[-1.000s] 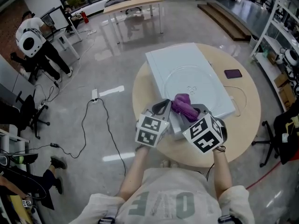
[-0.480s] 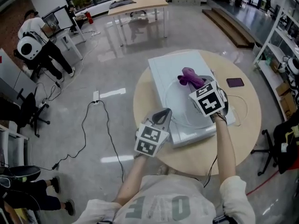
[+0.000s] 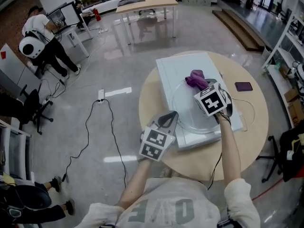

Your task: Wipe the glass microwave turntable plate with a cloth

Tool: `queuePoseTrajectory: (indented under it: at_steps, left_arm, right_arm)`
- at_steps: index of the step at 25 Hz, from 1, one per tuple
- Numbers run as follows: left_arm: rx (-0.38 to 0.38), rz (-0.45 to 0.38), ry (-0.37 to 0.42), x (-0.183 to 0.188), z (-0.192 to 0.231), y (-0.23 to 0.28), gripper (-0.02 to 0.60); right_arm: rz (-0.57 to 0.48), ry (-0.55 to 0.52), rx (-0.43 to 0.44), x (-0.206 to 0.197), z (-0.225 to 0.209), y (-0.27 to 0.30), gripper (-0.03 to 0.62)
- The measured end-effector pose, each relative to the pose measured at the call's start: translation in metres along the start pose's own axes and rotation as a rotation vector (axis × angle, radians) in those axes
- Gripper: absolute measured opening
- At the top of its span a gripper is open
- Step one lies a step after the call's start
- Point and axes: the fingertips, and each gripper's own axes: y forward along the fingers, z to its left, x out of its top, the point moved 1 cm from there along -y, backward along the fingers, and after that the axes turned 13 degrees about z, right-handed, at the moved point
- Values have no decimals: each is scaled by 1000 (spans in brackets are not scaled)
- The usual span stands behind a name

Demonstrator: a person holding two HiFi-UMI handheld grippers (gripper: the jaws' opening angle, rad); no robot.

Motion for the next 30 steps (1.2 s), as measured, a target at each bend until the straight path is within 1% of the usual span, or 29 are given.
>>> queuePoseTrajectory:
  at_steps: [6,11,17,22,30]
  left_arm:
    - [10,0,-4,-1,0,1,-5]
    - [16,0,-1,0,0,1,-5]
    - [28,2,1,-2,0,3,-5]
    - [40,-1,-7,0,2,1,-5]
    - [45,2,0,0,1,6,-5]
  right_arm:
    - [37,-63,41,-13,20,-15,48]
    - [38,-69,72,-26,39,-34,48]
    - [37,-88,112,-47,74,-63,48]
    - [33,-94,123,-59,100,-83,48]
    - [23,-93,129,-77,123,-107,48]
